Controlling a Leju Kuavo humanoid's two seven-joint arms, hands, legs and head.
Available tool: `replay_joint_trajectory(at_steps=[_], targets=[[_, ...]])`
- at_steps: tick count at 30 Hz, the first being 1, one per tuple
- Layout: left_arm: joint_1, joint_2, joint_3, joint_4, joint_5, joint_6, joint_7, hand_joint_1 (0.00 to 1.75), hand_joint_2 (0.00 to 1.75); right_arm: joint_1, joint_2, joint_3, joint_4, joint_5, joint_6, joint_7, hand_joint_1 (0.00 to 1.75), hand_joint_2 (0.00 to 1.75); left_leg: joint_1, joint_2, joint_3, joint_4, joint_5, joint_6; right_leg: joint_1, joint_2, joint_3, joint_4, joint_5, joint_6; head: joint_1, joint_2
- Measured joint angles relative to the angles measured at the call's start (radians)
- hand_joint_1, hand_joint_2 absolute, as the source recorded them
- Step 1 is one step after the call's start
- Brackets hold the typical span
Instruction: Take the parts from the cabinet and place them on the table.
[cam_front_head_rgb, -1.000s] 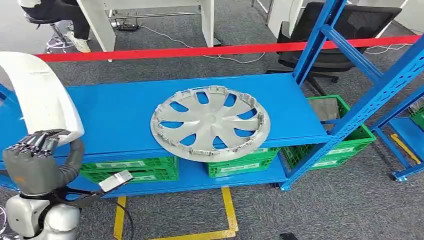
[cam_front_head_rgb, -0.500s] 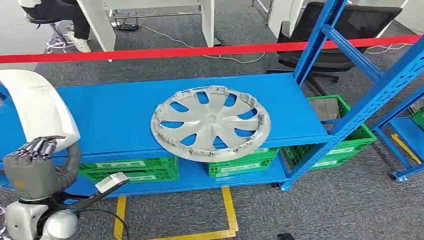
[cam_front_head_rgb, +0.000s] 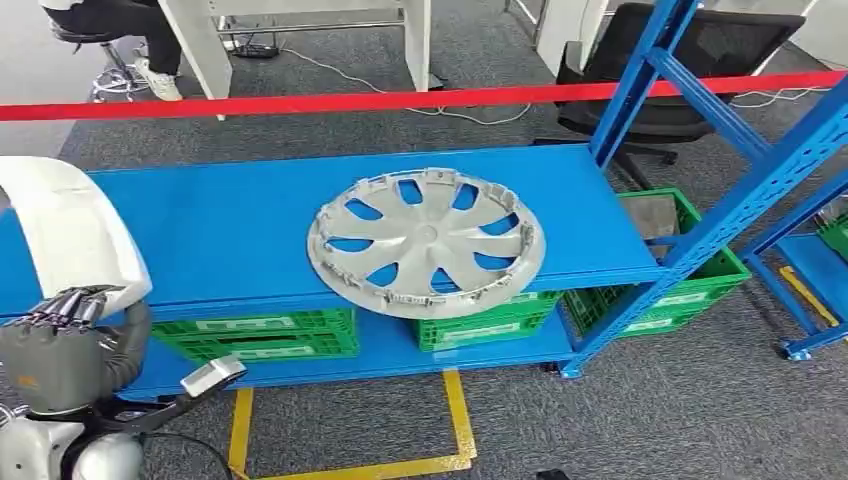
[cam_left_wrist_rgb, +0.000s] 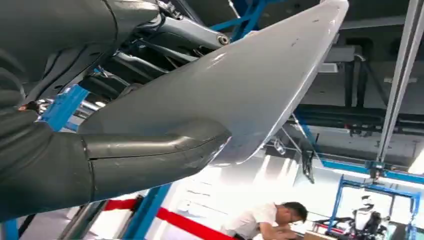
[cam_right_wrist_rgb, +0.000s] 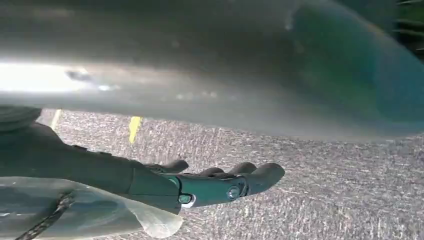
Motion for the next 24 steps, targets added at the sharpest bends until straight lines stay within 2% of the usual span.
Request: replay_joint_trajectory(at_steps=[1,2,3,4,6,7,8,9,11,12,13,14,15,16,17,18,19,20,22,23,24], targets=[[0.001,0.002,0.003,0.000,-0.004,0.000,0.006,1.75,1.75,-0.001,0.000,0.000,0.000,-0.001,-0.001,0.000,0.00,0.00,0.002,0.000,0.000,0.004,-0.001,-0.003,-0.002,0.000,0.045,-0.096,0.052,0.001,0.000,0.000],[0.001,0.003,0.005,0.000,-0.006,0.000,0.010,1.75,1.75,-0.002,0.000,0.000,0.000,-0.004,-0.001,0.001,0.00,0.00,0.002,0.000,-0.003,0.010,-0.003,-0.010,-0.005,0.000,0.077,-0.174,0.073,0.002,0.000,0.000],[0.001,0.005,0.007,0.000,-0.011,0.000,0.015,1.75,1.75,-0.004,0.005,0.000,0.000,-0.007,-0.001,0.001,0.00,0.00,-0.003,-0.003,-0.012,0.016,0.000,-0.019,0.002,0.003,0.096,-0.185,0.064,-0.001,0.002,0.000],[0.001,0.007,0.008,0.000,-0.019,0.000,0.021,1.75,1.75,-0.004,0.006,0.000,0.000,-0.011,-0.001,0.001,0.00,0.00,-0.004,-0.004,-0.016,0.018,0.005,-0.026,0.001,0.007,0.091,-0.187,0.067,-0.007,-0.001,0.000],[0.001,0.010,0.011,0.000,-0.026,0.000,0.027,1.75,1.75,-0.003,0.006,0.000,0.000,-0.014,-0.001,0.002,0.00,0.00,-0.003,-0.005,-0.027,0.024,0.013,-0.039,0.002,0.008,0.082,-0.191,0.060,-0.013,0.000,0.000],[0.002,0.013,0.012,0.000,-0.028,0.000,0.032,1.75,1.75,-0.003,0.007,0.000,-0.001,-0.016,-0.001,0.002,0.00,0.00,-0.004,-0.006,-0.033,0.026,0.015,-0.044,-0.002,0.009,0.074,-0.191,0.066,-0.021,-0.001,0.000],[0.003,0.015,0.013,0.000,-0.033,0.000,0.034,1.75,1.75,-0.004,0.008,0.000,0.000,-0.017,-0.002,0.002,0.00,0.00,-0.001,-0.006,-0.044,0.039,-0.008,-0.050,-0.004,0.005,0.066,-0.194,0.073,-0.035,-0.002,0.000],[0.002,0.018,0.013,0.000,-0.037,0.000,0.040,1.75,1.75,-0.004,0.008,0.000,0.000,-0.017,-0.003,0.002,0.00,0.00,-0.001,-0.004,-0.060,0.083,-0.054,-0.056,-0.004,0.005,0.057,-0.194,0.079,-0.045,-0.006,0.000],[0.003,0.023,0.013,0.000,-0.046,0.000,0.045,1.75,1.75,-0.003,0.008,0.000,-0.001,-0.018,-0.003,0.000,0.00,0.00,0.002,-0.004,-0.107,0.233,-0.149,-0.063,0.002,0.001,0.041,-0.193,0.091,-0.056,-0.007,0.000],[0.004,0.024,0.013,0.000,-0.052,0.000,0.053,1.75,1.75,-0.003,0.008,0.000,-0.001,-0.018,-0.006,0.000,0.00,0.00,0.002,-0.004,-0.122,0.294,-0.175,-0.064,0.004,-0.001,0.033,-0.192,0.097,-0.058,-0.008,0.000],[0.004,0.026,0.013,0.000,-0.060,0.000,0.061,1.75,1.75,-0.003,0.008,0.000,-0.001,-0.017,-0.008,-0.002,0.00,0.00,0.002,-0.004,-0.122,0.322,-0.176,-0.063,0.007,-0.002,0.024,-0.191,0.103,-0.059,-0.007,0.000],[0.005,0.029,0.012,0.000,-0.067,0.000,0.069,1.75,1.75,-0.004,0.008,0.000,-0.001,-0.015,-0.012,-0.003,0.00,0.00,0.002,-0.004,-0.104,0.307,-0.153,-0.059,0.010,-0.002,0.015,-0.190,0.110,-0.060,-0.008,0.000],[0.005,0.031,0.011,0.000,-0.072,0.000,0.076,1.75,1.75,-0.005,0.008,0.000,-0.001,-0.015,-0.014,-0.005,0.00,0.00,0.001,-0.004,-0.068,0.253,-0.114,-0.053,0.014,-0.003,0.007,-0.189,0.117,-0.061,-0.007,0.000],[0.005,0.033,0.010,0.000,-0.078,0.000,0.080,1.75,1.75,-0.005,0.008,0.000,-0.001,-0.013,-0.017,-0.006,0.00,0.00,-0.001,-0.004,-0.018,0.172,-0.078,-0.044,0.018,-0.002,0.001,-0.189,0.122,-0.061,-0.008,0.000],[0.005,0.035,0.008,0.000,-0.079,0.000,0.083,1.75,1.75,-0.005,0.009,0.000,-0.001,-0.013,-0.018,-0.007,0.00,0.00,-0.005,-0.005,0.040,0.080,-0.054,-0.031,0.020,-0.002,-0.002,-0.189,0.128,-0.061,-0.007,0.000],[0.003,0.038,0.006,0.000,-0.080,0.000,0.086,1.75,1.75,-0.005,0.013,0.000,-0.001,-0.012,-0.018,-0.009,0.00,0.00,-0.009,-0.004,0.075,0.020,-0.076,-0.018,0.024,-0.002,-0.007,-0.188,0.134,-0.057,-0.006,0.000],[0.003,0.038,0.003,0.000,-0.082,0.000,0.089,1.75,1.75,-0.006,0.013,0.000,-0.001,-0.010,-0.021,-0.009,0.00,0.00,-0.010,-0.004,0.082,-0.001,-0.073,-0.020,0.022,-0.003,-0.011,-0.188,0.142,-0.054,-0.006,0.000],[0.004,0.040,0.000,0.000,-0.084,0.000,0.092,1.75,1.75,-0.007,0.013,0.000,-0.001,-0.009,-0.021,-0.010,0.00,0.00,-0.013,-0.004,0.075,-0.001,-0.069,-0.020,0.020,-0.004,-0.014,-0.189,0.148,-0.049,-0.007,0.000],[0.004,0.042,-0.006,0.000,-0.088,0.000,0.094,1.75,1.75,-0.005,0.014,0.000,-0.001,-0.005,-0.021,-0.010,0.00,0.00,-0.015,-0.004,0.064,-0.007,-0.054,-0.011,0.018,-0.004,-0.018,-0.194,0.164,-0.036,-0.006,0.000],[0.002,0.043,-0.008,0.000,-0.088,0.000,0.094,1.75,1.75,-0.004,0.014,0.000,-0.001,-0.003,-0.022,-0.010,0.00,0.00,-0.006,0.007,0.061,-0.020,-0.037,-0.007,0.017,-0.001,-0.027,-0.183,0.149,-0.033,-0.010,0.000],[0.001,0.043,-0.009,0.000,-0.088,0.000,0.095,1.75,1.75,-0.005,0.014,0.000,-0.001,0.001,-0.024,-0.010,0.00,0.00,-0.006,0.005,0.050,-0.023,-0.025,0.000,0.019,-0.001,-0.043,-0.161,0.103,-0.026,-0.006,0.000]])
